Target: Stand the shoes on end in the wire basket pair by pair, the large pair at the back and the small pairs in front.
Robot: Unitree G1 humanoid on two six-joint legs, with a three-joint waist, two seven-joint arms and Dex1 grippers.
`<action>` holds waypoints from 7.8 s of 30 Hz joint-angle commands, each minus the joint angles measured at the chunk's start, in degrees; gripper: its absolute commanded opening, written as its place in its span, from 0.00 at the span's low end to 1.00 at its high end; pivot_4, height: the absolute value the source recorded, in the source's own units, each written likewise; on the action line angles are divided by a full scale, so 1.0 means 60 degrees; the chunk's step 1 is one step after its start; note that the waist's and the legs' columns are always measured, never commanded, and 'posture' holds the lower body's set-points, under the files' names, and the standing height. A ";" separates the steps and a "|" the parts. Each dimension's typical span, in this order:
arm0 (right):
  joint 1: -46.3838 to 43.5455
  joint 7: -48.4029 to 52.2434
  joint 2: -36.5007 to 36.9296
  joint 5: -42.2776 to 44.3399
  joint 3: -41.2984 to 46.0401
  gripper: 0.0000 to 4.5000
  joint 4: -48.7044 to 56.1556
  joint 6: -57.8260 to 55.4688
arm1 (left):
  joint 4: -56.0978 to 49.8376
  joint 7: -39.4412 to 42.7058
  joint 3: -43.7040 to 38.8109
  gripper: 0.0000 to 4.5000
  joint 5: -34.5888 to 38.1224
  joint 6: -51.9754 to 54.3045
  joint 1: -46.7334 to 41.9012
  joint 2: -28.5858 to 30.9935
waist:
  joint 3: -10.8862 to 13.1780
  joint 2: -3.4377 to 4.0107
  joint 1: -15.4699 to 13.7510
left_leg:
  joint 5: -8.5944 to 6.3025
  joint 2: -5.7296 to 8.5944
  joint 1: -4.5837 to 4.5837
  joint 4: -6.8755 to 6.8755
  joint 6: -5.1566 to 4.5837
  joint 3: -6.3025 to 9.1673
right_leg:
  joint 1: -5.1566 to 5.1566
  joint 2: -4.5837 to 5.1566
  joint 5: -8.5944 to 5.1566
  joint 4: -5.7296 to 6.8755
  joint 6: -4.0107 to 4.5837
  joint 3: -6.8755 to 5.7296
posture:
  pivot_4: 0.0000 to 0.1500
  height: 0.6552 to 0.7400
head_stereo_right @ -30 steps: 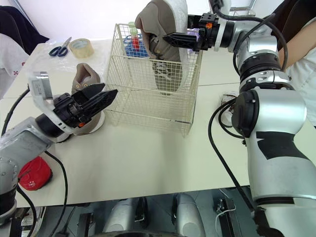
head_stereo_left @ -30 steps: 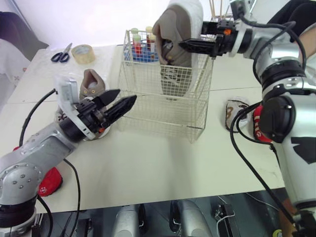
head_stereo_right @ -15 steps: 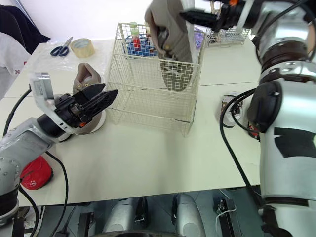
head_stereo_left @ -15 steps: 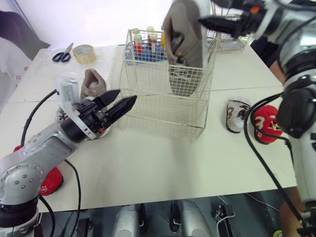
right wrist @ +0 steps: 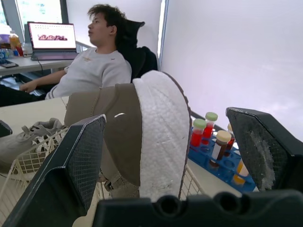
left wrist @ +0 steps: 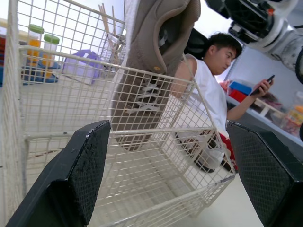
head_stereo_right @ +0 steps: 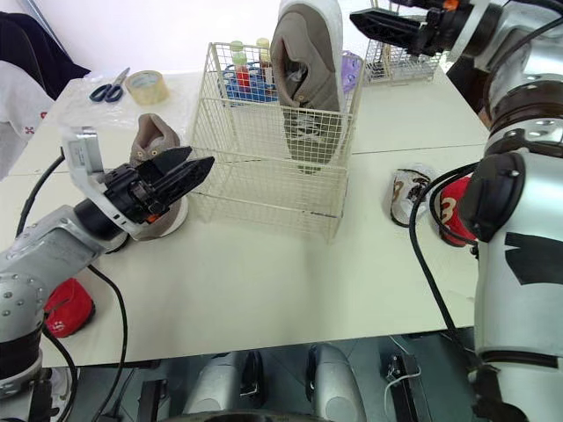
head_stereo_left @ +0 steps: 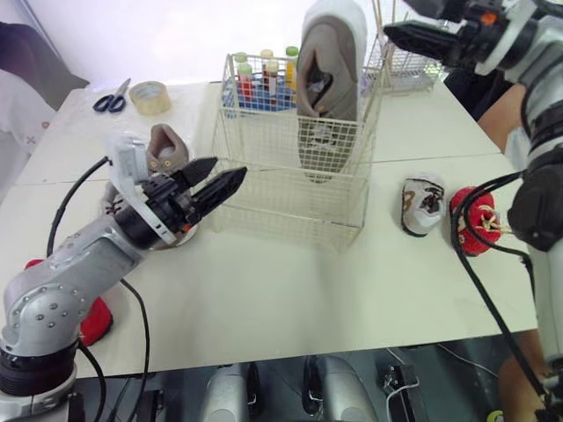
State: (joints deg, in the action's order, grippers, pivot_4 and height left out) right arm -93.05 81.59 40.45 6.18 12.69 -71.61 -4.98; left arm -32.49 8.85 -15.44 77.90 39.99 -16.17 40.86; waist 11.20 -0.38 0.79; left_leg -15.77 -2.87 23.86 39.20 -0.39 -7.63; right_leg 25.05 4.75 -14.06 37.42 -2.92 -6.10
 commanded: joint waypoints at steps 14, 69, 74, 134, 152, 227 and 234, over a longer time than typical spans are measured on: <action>0.5529 0.0085 0.0687 0.6566 -0.0632 0.99 1.4108 -0.9010 | 0.8268 0.3079 0.0308 0.95 -0.3241 0.1532 -0.3616 0.4221 | -0.0009 -0.0001 -0.0009 | 0.0003 0.0000 -0.0065 -0.0017 0.0011 -0.0002 | -0.0036 -0.0009 -0.0002 0.0026 0.0000 -0.0013 | 1.00 1.00; 0.6675 -0.1828 0.2242 0.6073 -0.1666 1.00 1.4607 -0.7000 | 1.2192 0.4673 -0.1725 0.09 -0.8608 -0.3599 -1.1907 -0.0646 | -0.0010 -0.0179 -0.0279 | -0.0037 0.0012 0.0120 0.0148 -0.0068 -0.0006 | 0.0052 0.0029 0.0025 0.0044 -0.0049 -0.0040 | 1.00 1.00; 0.6878 -0.2200 0.2820 0.6407 -0.1025 1.00 1.4785 -0.7456 | 1.2367 0.4689 -0.1182 0.09 -0.9090 -0.5567 -1.2052 -0.1882 | -0.0011 -0.0179 -0.0253 | -0.0038 0.0018 0.0117 0.0147 -0.0070 -0.0018 | 0.0051 0.0029 0.0029 0.0043 -0.0056 -0.0040 | 1.00 1.00; 0.7472 -0.5624 0.4429 1.0490 0.0860 1.00 1.6541 -0.9877 | 1.6988 0.4319 -0.0372 0.09 -1.0540 -1.2187 -1.2541 -0.4816 | -0.0010 -0.0177 -0.0246 | -0.0061 0.0013 0.0111 0.0143 -0.0109 -0.0008 | 0.0049 0.0041 0.0036 0.0021 -0.0065 -0.0030 | 1.00 1.00; 0.7491 -0.5726 0.4199 1.0666 0.0679 1.00 1.6414 -0.9561 | 1.6233 0.4364 0.0076 0.09 -1.0828 -1.2072 -1.0043 -0.5279 | -0.0013 -0.0177 -0.0250 | -0.0063 0.0016 0.0107 0.0149 -0.0115 -0.0007 | 0.0040 0.0048 0.0042 0.0021 -0.0073 -0.0030 | 1.00 1.00; 1.4859 -1.4283 -0.3903 0.3497 0.1161 1.00 1.6962 -0.7787 | -0.3664 0.1262 0.2416 0.98 0.0049 0.1299 0.2457 0.0260 | -0.0209 0.0089 -0.0217 | -0.0096 0.0006 -0.0070 0.0085 -0.0154 -0.0017 | -0.0094 -0.0006 0.0018 -0.0040 -0.0018 0.0076 | 1.00 1.00; 1.3781 -1.5218 -0.4466 0.2216 0.0942 1.00 1.4808 -0.6864 | -0.3892 0.0442 0.2325 0.98 0.0583 0.1037 0.2436 0.0743 | -0.0207 0.0087 -0.0197 | -0.0099 0.0013 -0.0064 0.0076 -0.0159 -0.0022 | -0.0094 0.0000 0.0018 -0.0062 -0.0017 0.0077 | 1.00 1.00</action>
State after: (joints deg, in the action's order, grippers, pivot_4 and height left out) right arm -8.78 -7.62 14.18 21.21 17.23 18.99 -48.18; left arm -53.60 12.30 -0.74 79.91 47.84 -1.32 44.85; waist 9.96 0.14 -0.40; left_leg -16.36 -2.81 23.47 39.66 -1.34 -7.76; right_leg 24.49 4.73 -13.95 37.05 -3.02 -5.63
